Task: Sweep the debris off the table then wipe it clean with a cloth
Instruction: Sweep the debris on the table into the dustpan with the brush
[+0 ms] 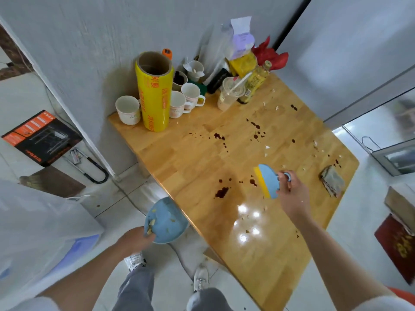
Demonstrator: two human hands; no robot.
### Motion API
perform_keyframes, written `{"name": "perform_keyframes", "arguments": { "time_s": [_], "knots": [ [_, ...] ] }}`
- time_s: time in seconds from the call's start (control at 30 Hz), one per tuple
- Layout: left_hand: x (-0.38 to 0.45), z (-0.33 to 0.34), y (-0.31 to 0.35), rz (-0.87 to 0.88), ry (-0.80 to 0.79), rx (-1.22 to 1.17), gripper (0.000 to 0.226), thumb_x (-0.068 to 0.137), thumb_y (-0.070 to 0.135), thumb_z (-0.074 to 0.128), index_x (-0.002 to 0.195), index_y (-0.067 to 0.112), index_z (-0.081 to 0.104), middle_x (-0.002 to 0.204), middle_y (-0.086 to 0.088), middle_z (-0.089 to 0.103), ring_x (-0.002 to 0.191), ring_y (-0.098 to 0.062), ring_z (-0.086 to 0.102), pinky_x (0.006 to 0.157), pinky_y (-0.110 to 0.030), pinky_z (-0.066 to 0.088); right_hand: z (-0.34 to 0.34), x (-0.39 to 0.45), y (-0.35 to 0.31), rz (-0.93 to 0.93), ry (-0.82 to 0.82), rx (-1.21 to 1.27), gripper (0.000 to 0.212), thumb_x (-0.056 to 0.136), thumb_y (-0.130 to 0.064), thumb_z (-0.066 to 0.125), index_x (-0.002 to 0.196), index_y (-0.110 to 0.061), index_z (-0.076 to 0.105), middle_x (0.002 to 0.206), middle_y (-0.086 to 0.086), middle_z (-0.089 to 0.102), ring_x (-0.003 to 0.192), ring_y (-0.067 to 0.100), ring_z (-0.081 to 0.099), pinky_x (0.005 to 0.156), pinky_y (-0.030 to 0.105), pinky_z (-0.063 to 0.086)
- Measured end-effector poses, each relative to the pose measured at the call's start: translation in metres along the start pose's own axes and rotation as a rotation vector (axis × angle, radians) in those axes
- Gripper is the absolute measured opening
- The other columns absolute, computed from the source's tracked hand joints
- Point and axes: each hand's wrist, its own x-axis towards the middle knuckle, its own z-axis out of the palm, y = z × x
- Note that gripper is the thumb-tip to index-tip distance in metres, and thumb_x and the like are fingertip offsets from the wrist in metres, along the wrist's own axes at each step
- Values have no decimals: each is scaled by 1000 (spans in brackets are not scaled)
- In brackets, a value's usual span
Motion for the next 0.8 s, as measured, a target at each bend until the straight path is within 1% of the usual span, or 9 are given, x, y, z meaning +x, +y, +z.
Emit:
{"name": "perform_keyframes", "arguments": {
  "time_s": [0.1, 0.17, 0.23, 0.33, 0.4, 0.5, 0.6, 0.7, 0.8],
  "knots": [
    [-9, 31, 12, -19, -6, -42, 15, 94, 36, 52, 82, 28, 58, 73, 9, 57, 63, -6, 51, 54, -20, 38, -19, 13, 36, 38, 44, -55, 24, 106, -28, 45, 115, -12, 61, 81, 13, 61, 68, 28, 54, 53, 31, 39],
    [-14, 64, 22, -53, 17, -92, 21, 90, 39, 52, 77, 24, 60, 67, 6, 58, 56, -6, 50, 49, -18, 37, -25, 17, 67, 9, 33, -74, 26, 106, -28, 43, 115, -11, 61, 83, 16, 63, 68, 29, 53, 54, 34, 34],
    [-15, 78, 21, -91, 39, -136, 23, 89, 38, 55, 76, 19, 62, 64, 3, 59, 51, -7, 51, 44, -16, 37, -20, 23, 81, 26, 44, -65, 30, 107, -30, 41, 118, -10, 61, 85, 17, 65, 72, 32, 54, 60, 34, 35],
    [-24, 121, 39, -104, 75, -235, 22, 92, 26, 57, 72, 18, 59, 56, 3, 54, 49, -10, 50, 48, -20, 39, -23, 27, 117, -10, 3, -85, 33, 107, -32, 40, 120, -11, 61, 84, 14, 65, 71, 30, 54, 60, 35, 37],
    [-30, 143, 45, -128, 75, -265, 21, 94, 26, 58, 75, 16, 60, 54, 3, 52, 48, -10, 49, 46, -18, 37, -21, 28, 130, -29, -39, -82, 33, 107, -30, 40, 122, -9, 61, 90, 17, 67, 74, 28, 54, 63, 35, 37],
    [-44, 164, 53, -149, 90, -286, 20, 90, 38, 58, 85, 19, 66, 62, 2, 61, 47, -8, 53, 42, -16, 38, -14, 19, 138, -49, -95, -46, 31, 107, -27, 41, 121, -8, 61, 85, 14, 65, 75, 31, 56, 62, 34, 32],
    [-54, 175, 59, -151, 68, -319, 26, 87, 43, 57, 91, 19, 64, 63, 2, 59, 47, -10, 52, 42, -17, 38, 0, -4, 132, -103, -174, -89, 31, 108, -32, 38, 120, -15, 60, 77, 4, 62, 68, 28, 57, 54, 35, 33],
    [-63, 185, 62, -145, 68, -327, 34, 76, 51, 52, 77, 18, 60, 62, 0, 60, 48, -12, 53, 45, -18, 38, 16, -38, 120, -218, -286, -80, 28, 108, -32, 36, 118, -19, 59, 74, 1, 61, 66, 27, 58, 51, 33, 33],
    [-65, 190, 66, -119, 76, -298, 30, 87, 46, 52, 73, 20, 55, 61, 1, 58, 49, -11, 52, 46, -20, 39, 26, -68, 105, -321, -347, -50, 24, 108, -27, 38, 110, -18, 61, 74, -4, 58, 65, 19, 53, 49, 24, 29]
  ]
}}
